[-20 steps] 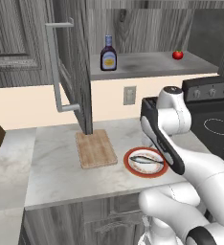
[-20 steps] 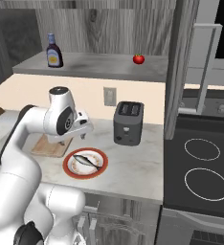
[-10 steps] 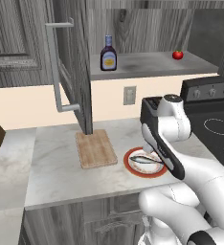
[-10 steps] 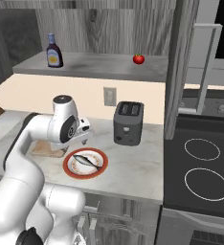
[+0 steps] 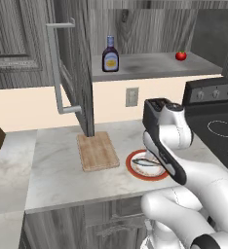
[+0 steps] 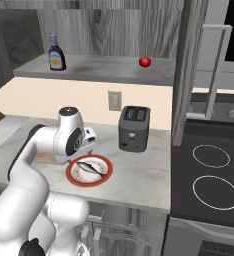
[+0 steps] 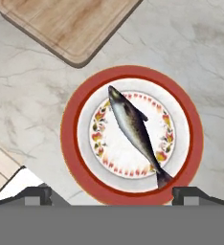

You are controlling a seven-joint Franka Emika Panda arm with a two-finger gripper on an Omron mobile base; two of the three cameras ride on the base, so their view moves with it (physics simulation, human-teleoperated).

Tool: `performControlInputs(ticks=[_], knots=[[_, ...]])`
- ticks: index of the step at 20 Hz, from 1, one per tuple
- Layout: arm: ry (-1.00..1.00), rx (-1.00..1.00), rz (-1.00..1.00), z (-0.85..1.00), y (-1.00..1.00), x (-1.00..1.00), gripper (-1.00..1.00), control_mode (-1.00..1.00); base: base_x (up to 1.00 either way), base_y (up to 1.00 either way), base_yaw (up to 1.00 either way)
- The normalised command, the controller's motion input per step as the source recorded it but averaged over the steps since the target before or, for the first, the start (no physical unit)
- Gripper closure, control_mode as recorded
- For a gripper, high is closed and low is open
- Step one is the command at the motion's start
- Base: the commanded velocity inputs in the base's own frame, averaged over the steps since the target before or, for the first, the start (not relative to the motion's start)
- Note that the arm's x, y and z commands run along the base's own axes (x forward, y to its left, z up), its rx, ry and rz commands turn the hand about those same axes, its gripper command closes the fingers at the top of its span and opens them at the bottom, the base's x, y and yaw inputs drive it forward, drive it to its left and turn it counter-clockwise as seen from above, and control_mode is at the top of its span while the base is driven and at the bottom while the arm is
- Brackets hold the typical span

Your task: Pick the fish from the plate and place it on the cutting board. Then pick the condiment bottle from the cabinet and place it next to the cutting board.

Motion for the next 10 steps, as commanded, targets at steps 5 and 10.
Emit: performControlInputs(ticks=[5,10], knots=[[0.00,0.00,0.00,-0.17,0.00,0.23,-1.00,-1.00,0.00,0.00,0.00],[0.00,0.00,0.00,-0.17,0.00,0.20,-1.00,-1.00,0.00,0.00,0.00]])
